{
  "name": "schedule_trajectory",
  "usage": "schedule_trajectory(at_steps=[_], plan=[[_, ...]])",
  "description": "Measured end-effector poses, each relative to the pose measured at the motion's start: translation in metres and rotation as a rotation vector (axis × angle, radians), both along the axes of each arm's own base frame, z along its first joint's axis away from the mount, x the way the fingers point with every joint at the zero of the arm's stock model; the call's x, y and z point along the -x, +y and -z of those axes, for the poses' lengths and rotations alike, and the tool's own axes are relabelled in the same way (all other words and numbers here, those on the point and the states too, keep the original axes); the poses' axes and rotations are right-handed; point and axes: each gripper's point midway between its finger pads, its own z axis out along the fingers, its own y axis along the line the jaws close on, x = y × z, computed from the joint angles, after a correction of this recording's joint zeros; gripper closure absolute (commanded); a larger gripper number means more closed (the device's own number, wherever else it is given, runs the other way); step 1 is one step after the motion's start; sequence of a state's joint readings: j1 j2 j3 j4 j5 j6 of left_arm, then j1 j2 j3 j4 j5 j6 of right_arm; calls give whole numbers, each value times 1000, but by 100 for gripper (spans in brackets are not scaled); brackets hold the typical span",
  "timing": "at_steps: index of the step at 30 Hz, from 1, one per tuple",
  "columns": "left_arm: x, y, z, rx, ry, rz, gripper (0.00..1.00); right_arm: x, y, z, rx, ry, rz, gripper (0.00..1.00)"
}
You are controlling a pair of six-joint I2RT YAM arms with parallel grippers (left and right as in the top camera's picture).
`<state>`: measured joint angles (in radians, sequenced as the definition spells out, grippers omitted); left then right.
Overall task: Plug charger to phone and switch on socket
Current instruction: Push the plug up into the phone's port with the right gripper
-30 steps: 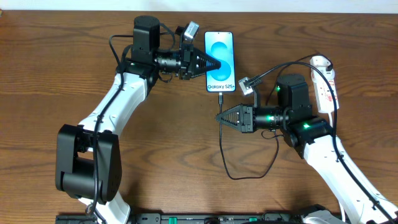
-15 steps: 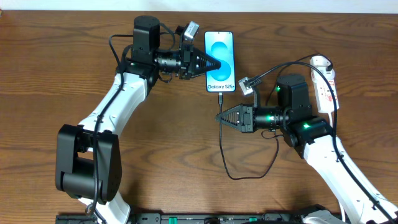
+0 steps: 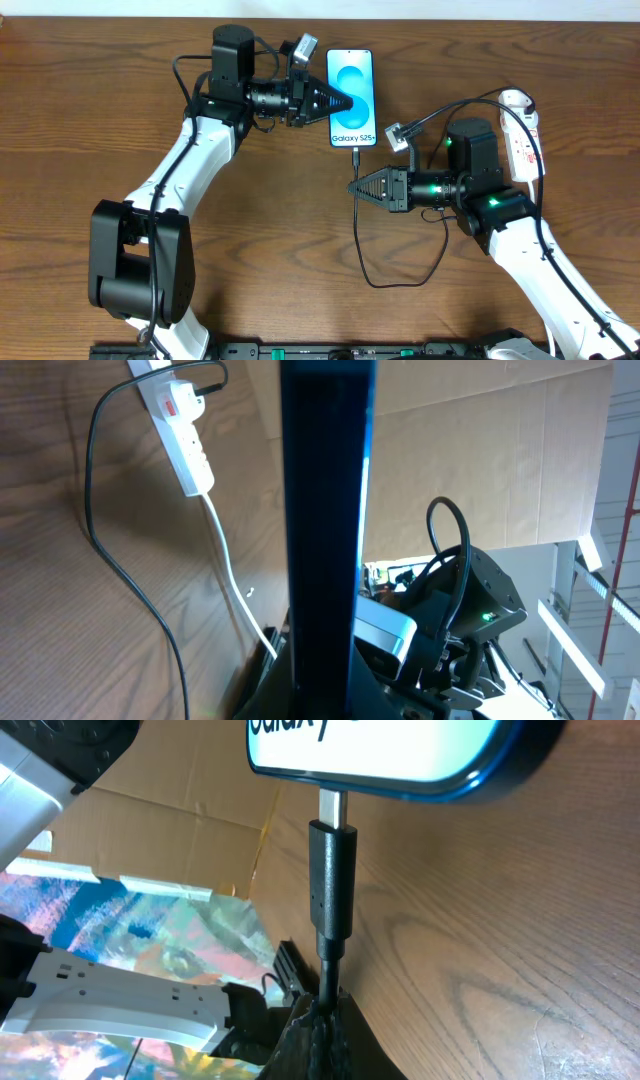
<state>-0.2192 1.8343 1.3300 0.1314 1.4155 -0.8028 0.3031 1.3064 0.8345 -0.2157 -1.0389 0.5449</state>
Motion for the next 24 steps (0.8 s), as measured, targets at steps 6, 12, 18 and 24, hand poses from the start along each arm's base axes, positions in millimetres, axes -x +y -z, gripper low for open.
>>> schedule_trajectory(at_steps=[6,12,18,24], plan=[[0,0,0,0,0,0,92,0,-1,0,0,0,2,99],[0,0,0,-1,2,-2,93,0,-1,0,0,0,2,99],[-2,0,1,-5,8,-12,93,0,-1,0,0,0,2,99],[-4,0,2,-10,10,-21,92,0,-1,0,0,3,3,99]])
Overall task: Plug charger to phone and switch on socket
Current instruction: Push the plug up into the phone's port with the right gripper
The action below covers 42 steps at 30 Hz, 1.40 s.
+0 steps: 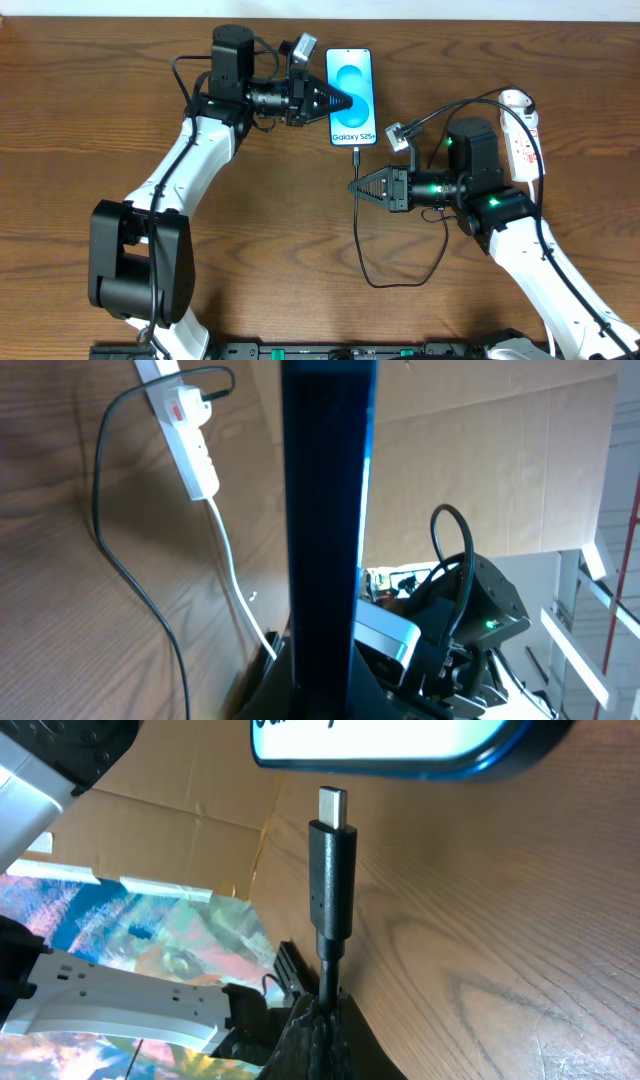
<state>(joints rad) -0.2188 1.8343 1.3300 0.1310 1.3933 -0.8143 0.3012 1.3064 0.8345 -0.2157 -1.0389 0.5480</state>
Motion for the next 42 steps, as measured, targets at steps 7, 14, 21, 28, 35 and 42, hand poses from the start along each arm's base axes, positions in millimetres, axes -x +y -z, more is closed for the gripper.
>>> schedule_trajectory(at_steps=[7,14,21,28,35,42], plan=[[-2,0,1,-5,0,-11,93,0,0,0,0,0,0,99],[-2,0,1,-5,17,-13,93,0,0,0,-2,17,6,99],[-2,0,1,-5,26,-13,93,-1,1,-3,-14,26,11,99],[-2,0,1,-5,26,-13,93,-1,3,-12,-50,12,-10,99],[-1,0,0,-1,24,-6,93,0,5,-4,-53,54,-26,99],[4,0,-3,13,18,25,93,-2,7,4,-53,85,-34,99]])
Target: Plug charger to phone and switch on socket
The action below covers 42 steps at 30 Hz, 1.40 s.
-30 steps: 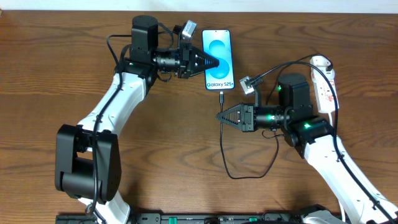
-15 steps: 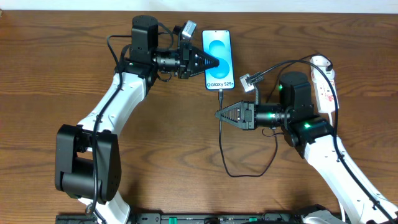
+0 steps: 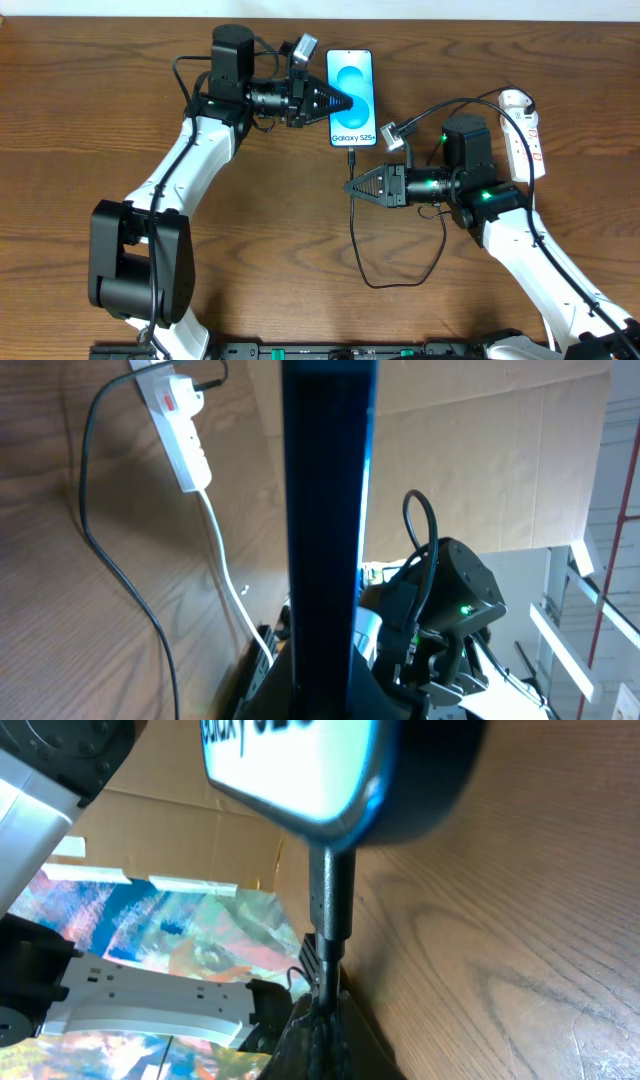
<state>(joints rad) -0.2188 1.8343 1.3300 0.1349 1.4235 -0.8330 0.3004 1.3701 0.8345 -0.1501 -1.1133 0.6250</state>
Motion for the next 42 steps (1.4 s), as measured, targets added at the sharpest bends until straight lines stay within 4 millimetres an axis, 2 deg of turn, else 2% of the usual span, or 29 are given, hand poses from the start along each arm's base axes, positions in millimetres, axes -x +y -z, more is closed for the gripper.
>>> schedule_trajectory(at_steps=[32,42], plan=[[2,1,-1,11,-101,21,93,5,1,-6,-34,-8,-37,99],[-7,14,-1,9,-104,-13,93,5,1,-7,-35,-8,-39,99]])
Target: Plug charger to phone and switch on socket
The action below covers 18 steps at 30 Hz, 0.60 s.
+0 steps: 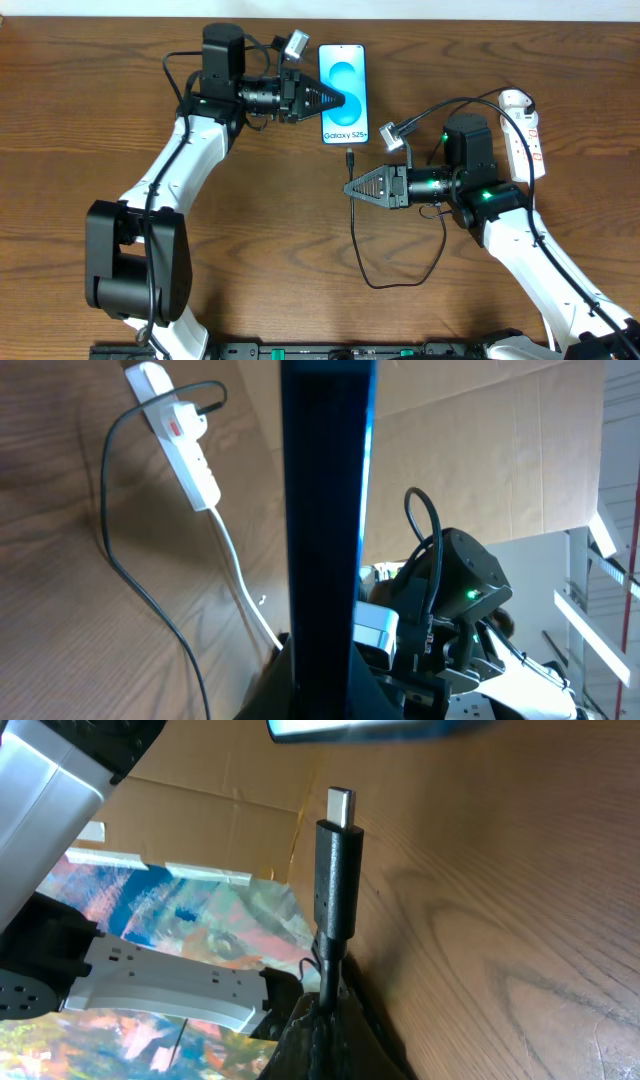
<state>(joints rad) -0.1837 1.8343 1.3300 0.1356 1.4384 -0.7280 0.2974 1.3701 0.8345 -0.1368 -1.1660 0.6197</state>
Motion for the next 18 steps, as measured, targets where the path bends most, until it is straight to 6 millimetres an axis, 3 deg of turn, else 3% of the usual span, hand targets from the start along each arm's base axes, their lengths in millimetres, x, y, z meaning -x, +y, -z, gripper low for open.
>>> schedule_trajectory(at_steps=[18], plan=[[6,-8,0,0,5,22,93,-2,0,1,8,-6,9,99]])
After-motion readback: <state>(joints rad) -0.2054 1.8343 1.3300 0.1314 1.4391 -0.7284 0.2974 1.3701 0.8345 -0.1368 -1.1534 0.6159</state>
